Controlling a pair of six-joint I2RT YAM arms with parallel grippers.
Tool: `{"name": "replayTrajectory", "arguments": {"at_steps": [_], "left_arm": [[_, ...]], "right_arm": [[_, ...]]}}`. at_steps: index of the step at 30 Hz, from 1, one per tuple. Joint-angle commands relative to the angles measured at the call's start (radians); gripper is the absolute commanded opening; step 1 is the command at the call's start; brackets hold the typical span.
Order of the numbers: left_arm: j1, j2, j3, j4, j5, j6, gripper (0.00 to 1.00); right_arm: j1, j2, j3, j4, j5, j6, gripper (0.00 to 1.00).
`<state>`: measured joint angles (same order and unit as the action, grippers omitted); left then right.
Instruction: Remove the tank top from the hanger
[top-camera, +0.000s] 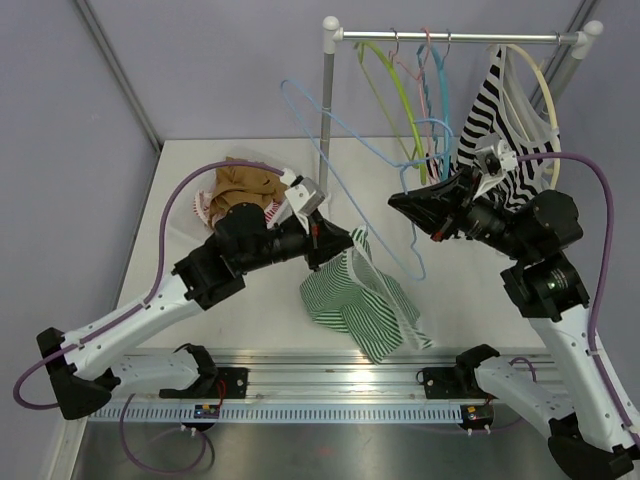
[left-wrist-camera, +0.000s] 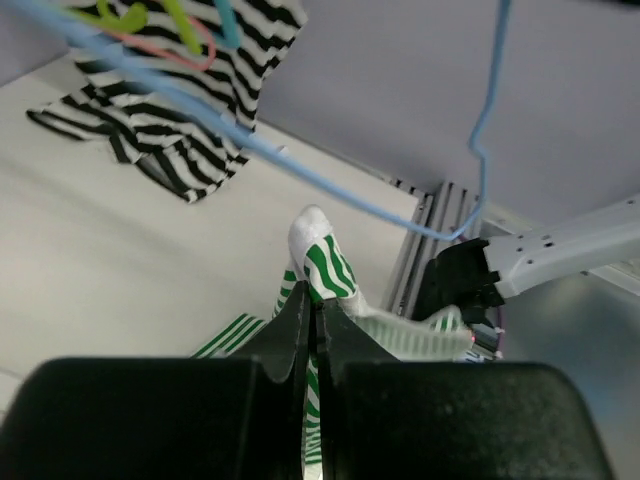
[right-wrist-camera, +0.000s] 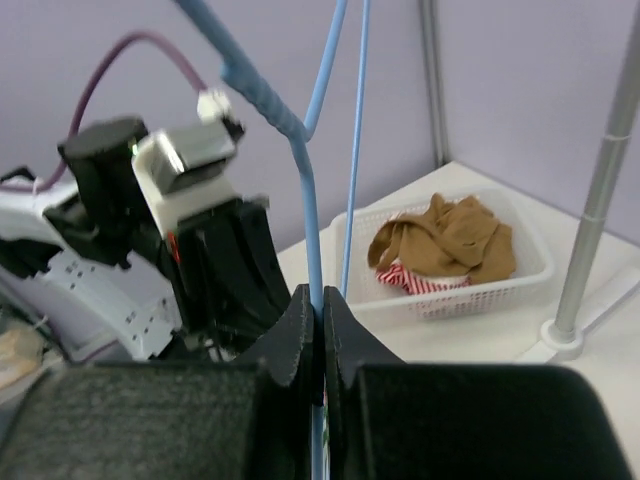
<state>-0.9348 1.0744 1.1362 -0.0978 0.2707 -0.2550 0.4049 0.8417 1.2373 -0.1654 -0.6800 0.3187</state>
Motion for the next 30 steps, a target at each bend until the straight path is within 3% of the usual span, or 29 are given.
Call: {"name": "replayTrajectory", "arguments": {"at_steps": [1,3,4,7,12,13,14,16,17,24,30], "left_arm": [[-0.004,-0.002,-0.052,0.064,-0.121,0.033,0.0],[-0.004,0.004,-0.056,0.02,-0.239,0.002,0.0],[-0.004,0.007,-0.055,-0.034,-0.372,-0.01,0.0],[-0.004,0.032,-0.036,-0.166,-0.633,-0.098,0.0],[0.016,0.065,-0.021,-0.319,-0.749,-0.216,0.03],[0.024,0.067,-0.007,-0.342,-0.761,-0.23,0.12],[0.03,0.07,0.0,-0.37,-0.768,-0.263,0.27],[0.051,0.061,0.017,-0.427,-0.769,-0.283,0.43],[0.053,0.05,0.026,-0.437,-0.771,-0.286,0.57],[0.054,-0.05,0.094,-0.554,-0.758,-0.23,0.99],[0.053,-0.094,0.148,-0.652,-0.691,-0.187,0.99]], "right_arm": [[0.003,-0.056,-0.001,0.244,0.188,0.066,0.0],[0.003,-0.084,0.056,0.05,0.397,-0.006,0.0],[0.005,-0.084,0.129,-0.124,0.516,-0.035,0.0],[0.005,-0.058,0.264,-0.438,0.778,-0.09,0.0],[0.003,-0.021,0.373,-0.693,0.985,-0.121,0.0],[0.003,-0.009,0.407,-0.75,1.032,-0.121,0.0],[0.003,0.016,0.421,-0.772,1.054,-0.127,0.0],[0.005,0.042,0.451,-0.81,1.124,-0.133,0.0],[0.003,0.062,0.456,-0.813,1.138,-0.139,0.0],[0.003,0.194,0.579,-0.815,1.14,-0.181,0.0],[-0.038,0.394,0.782,-0.825,1.001,-0.234,0.0]]}}
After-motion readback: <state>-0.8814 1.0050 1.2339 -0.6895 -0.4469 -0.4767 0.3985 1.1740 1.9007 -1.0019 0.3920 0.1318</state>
